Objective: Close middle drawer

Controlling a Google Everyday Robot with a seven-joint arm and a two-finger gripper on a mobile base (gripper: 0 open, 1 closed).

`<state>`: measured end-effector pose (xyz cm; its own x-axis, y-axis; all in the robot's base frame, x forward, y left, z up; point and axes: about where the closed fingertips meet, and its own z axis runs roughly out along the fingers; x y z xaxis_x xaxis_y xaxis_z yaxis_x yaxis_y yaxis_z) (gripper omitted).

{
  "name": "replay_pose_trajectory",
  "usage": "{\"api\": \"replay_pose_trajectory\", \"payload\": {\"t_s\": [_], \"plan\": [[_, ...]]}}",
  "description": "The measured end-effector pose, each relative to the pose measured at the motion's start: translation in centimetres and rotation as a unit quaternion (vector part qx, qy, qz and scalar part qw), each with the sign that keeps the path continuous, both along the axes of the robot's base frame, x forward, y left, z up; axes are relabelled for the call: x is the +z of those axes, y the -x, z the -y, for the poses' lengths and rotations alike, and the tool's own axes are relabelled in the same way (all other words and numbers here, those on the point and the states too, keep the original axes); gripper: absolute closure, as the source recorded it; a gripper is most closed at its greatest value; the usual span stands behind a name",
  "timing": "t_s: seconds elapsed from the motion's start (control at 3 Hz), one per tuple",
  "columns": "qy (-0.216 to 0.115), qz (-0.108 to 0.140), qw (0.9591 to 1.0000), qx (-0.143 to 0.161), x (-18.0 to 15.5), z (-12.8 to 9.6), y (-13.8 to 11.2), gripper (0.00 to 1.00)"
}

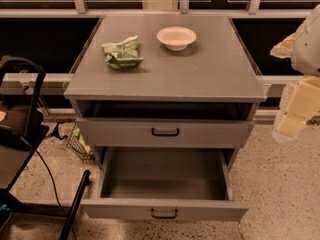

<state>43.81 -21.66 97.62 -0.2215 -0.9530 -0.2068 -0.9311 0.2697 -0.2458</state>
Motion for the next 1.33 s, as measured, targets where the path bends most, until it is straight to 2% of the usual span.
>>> {"api": "replay_pose_trajectory", "payload": {"t_s": [0.33, 0.67, 1.0, 1.33], "plan": [[-0.003, 0.004, 1.0000, -0.001, 0.0, -0.1, 0.0, 0.00], [-0.032, 0.015, 0.9992, -0.019, -1.3, -0.5, 0.4, 0.18], [-0.124, 0.021, 0.9878, -0.093, -6.0, -2.6, 3.4, 0.49], [-0.178, 0.014, 0.9710, -0.158, -10.9, -4.2, 4.5, 0.72]]}}
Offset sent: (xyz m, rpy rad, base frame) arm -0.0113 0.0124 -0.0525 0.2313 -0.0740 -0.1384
